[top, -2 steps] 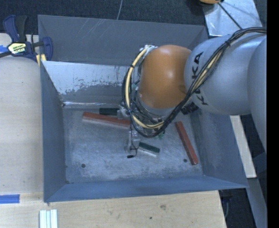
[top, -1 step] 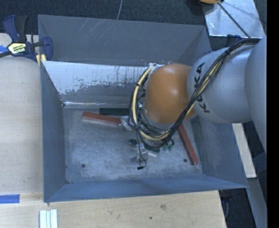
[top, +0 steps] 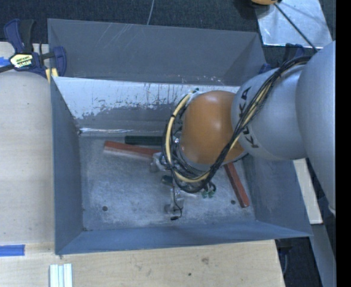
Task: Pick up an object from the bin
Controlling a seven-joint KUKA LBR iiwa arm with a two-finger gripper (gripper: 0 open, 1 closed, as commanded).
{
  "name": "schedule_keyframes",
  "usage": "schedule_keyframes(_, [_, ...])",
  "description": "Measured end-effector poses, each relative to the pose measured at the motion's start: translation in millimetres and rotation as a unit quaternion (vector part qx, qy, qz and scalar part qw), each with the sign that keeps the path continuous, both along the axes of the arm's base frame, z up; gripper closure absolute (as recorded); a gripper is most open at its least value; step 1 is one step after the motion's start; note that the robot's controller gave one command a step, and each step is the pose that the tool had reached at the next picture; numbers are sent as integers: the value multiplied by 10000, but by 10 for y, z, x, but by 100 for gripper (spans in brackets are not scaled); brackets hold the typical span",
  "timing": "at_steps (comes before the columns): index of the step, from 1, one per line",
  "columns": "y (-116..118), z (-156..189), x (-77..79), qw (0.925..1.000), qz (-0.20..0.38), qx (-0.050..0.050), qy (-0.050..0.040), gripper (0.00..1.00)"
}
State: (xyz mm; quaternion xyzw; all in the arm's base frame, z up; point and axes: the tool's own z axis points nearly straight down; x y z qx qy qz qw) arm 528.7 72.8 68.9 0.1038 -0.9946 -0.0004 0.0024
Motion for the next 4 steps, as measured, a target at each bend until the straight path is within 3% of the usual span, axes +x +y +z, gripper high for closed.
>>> schedule_keyframes(1, [-274, 359, 278, 10000, -49, 2, -30, 0])
schedule_keyframes(2, [-507, 88, 630, 9972, 742, 13, -89, 100])
schedule_keyframes(3, [-520, 71, 615, 9973, 736, 5, -63, 0])
schedule_keyframes(4, [-519, 71, 615, 9973, 735, 6, -63, 0])
